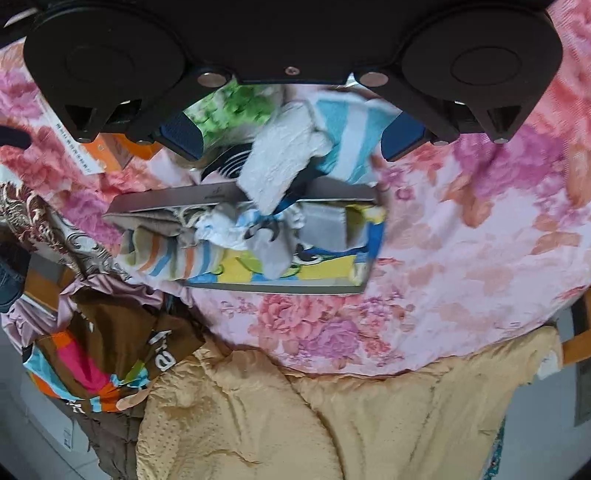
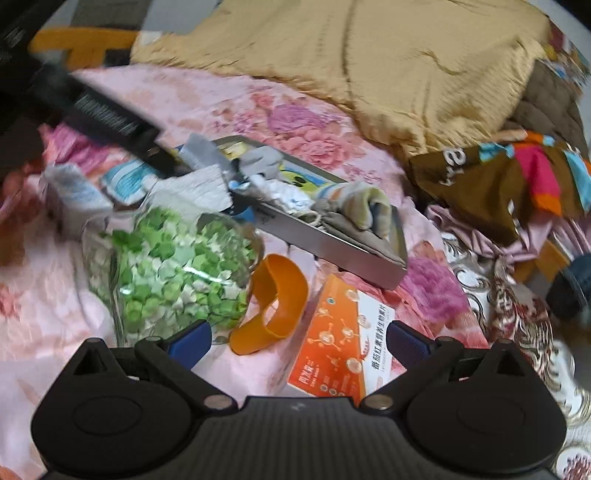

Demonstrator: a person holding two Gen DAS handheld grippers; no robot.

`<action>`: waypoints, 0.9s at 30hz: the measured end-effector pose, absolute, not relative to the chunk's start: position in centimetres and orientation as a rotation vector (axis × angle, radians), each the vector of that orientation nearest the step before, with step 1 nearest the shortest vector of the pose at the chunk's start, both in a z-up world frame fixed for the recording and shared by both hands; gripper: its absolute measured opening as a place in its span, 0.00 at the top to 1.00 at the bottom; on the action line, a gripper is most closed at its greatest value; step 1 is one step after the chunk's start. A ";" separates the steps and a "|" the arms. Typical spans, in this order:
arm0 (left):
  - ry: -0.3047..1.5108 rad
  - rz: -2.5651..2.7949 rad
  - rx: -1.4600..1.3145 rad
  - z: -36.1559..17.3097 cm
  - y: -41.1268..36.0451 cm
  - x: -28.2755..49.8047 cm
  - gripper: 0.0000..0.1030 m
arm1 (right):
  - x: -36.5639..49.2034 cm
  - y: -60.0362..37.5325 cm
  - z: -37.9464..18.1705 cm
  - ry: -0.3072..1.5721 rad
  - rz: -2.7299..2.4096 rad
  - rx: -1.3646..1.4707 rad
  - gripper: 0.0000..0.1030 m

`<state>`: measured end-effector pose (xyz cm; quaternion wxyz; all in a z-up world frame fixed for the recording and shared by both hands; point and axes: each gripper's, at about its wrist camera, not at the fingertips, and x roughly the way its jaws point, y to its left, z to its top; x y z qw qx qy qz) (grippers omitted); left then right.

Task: Organize soft objects
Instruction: 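Grasp the white lace cloth with the left tool while the right tool grasps the orange scoop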

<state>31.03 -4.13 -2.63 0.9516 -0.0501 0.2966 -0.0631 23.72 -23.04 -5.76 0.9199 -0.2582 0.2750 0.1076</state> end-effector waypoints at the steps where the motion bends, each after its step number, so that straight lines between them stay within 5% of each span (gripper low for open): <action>1: 0.605 -0.135 -0.101 -2.7 -4.4 31.4 0.01 | 23.8 -23.0 -5.9 0.565 0.223 -0.537 0.01; 8: 0.611 -0.175 -0.072 -3.2 -5.8 33.8 0.01 | 24.8 -23.3 -6.4 0.535 0.231 -0.564 0.01; 18: 0.616 -0.140 -0.097 -4.1 -6.1 36.6 0.06 | 24.2 -22.1 -7.8 0.478 0.286 -0.674 0.15; 27: 0.638 -0.188 -0.124 -4.2 -6.2 37.5 0.21 | 24.5 -22.1 -7.9 0.549 0.328 -0.607 0.41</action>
